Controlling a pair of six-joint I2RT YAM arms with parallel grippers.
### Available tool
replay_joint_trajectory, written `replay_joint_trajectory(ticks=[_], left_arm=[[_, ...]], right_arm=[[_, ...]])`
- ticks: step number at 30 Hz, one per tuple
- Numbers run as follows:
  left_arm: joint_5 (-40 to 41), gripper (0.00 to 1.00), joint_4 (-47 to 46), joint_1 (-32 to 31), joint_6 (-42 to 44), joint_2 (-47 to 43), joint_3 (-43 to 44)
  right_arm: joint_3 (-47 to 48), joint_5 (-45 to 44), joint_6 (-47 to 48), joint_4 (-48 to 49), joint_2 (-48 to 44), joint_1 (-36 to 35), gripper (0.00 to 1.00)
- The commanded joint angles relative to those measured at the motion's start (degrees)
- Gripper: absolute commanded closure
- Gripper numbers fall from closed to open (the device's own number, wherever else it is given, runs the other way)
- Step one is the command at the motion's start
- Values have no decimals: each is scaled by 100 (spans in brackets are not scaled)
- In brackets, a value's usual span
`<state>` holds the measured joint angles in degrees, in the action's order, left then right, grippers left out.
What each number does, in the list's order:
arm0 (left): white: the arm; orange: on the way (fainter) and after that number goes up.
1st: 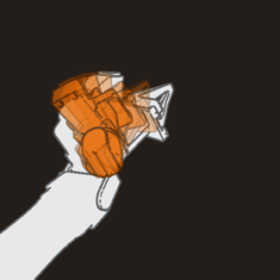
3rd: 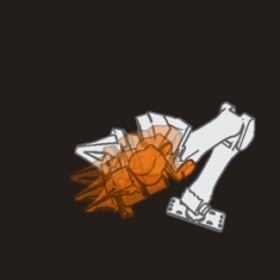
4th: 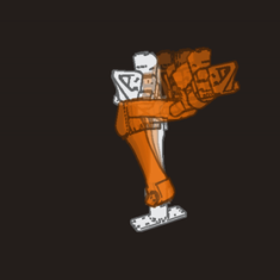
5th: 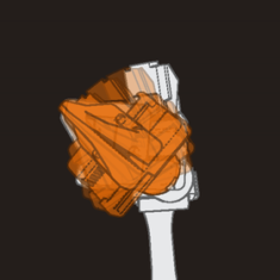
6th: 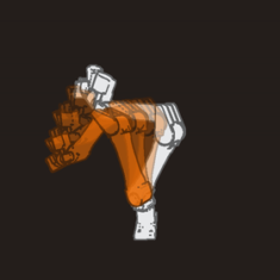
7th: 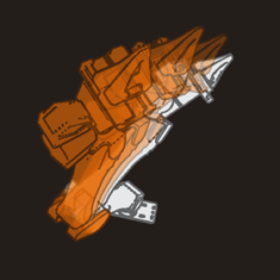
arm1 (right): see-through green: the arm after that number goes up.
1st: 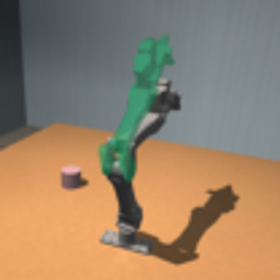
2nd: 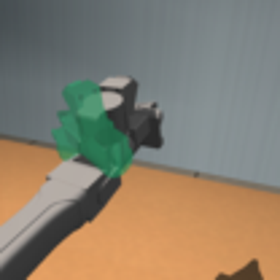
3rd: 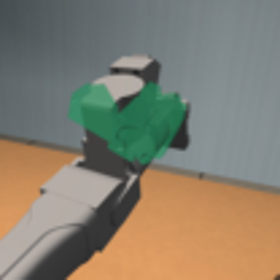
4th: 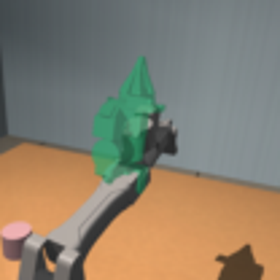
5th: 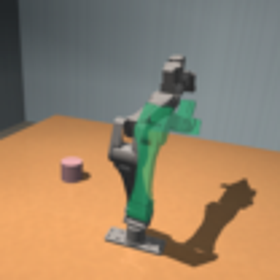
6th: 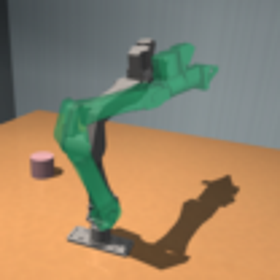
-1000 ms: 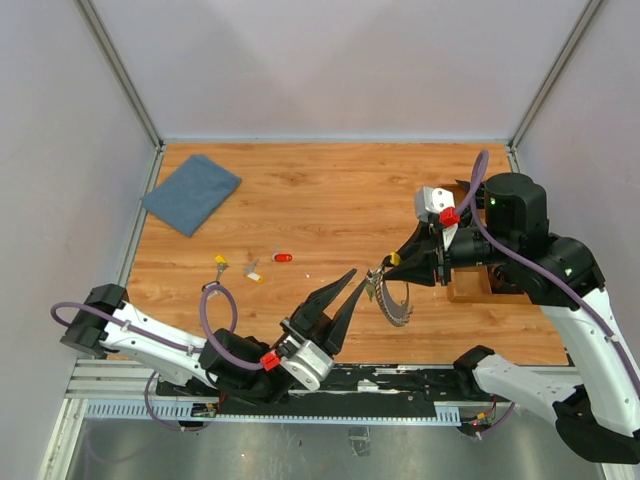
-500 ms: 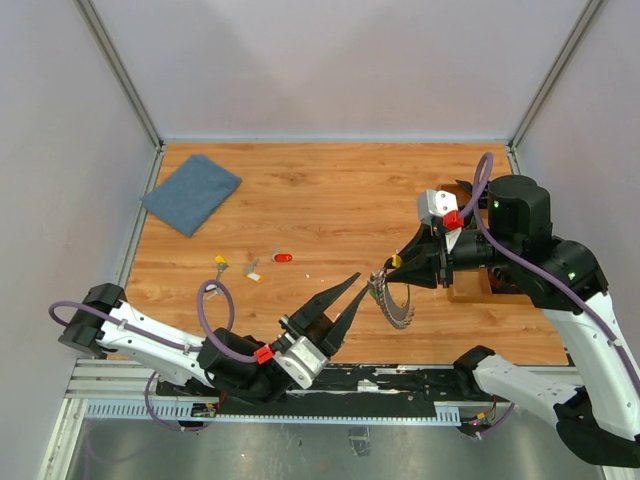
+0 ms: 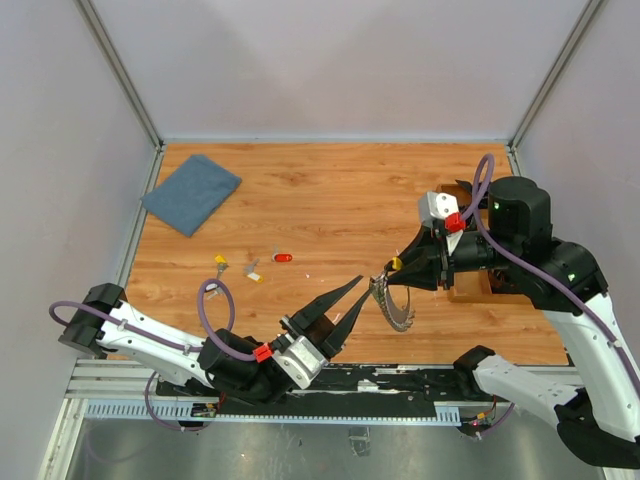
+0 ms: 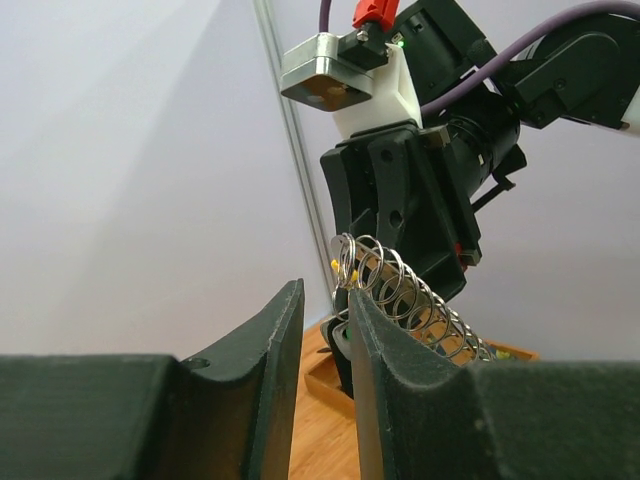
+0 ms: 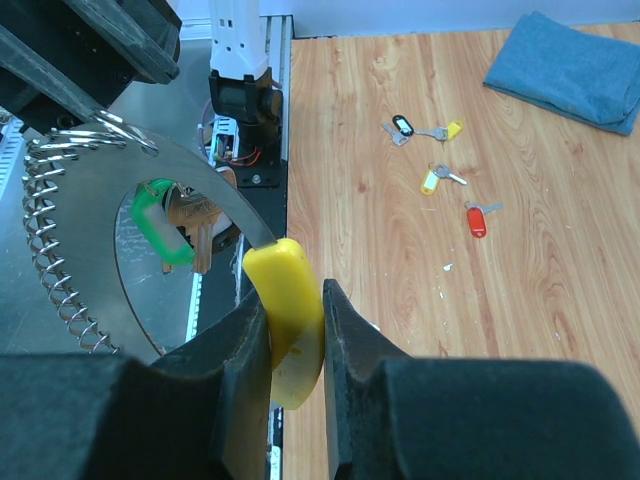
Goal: Put the keys on the keyring
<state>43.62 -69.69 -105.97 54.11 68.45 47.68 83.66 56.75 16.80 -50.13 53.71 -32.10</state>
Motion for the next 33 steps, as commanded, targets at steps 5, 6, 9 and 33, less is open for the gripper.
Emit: replay_joint_trajectory(ticks=[5, 6, 9, 33], left_arm=[[-39, 69, -108, -81, -46, 66, 49], [-30, 69, -121, -77, -35, 78, 52], [-5, 68, -194, -77, 23, 124, 57], [32, 69, -674, -72, 603, 345, 303]], right_arm=[[-42, 362, 55, 231, -98, -68, 99], [-50, 394, 46, 239, -102, -73, 99], [-64, 445, 34, 240, -89, -83, 99], [-95, 641, 74, 146, -37, -357, 99]])
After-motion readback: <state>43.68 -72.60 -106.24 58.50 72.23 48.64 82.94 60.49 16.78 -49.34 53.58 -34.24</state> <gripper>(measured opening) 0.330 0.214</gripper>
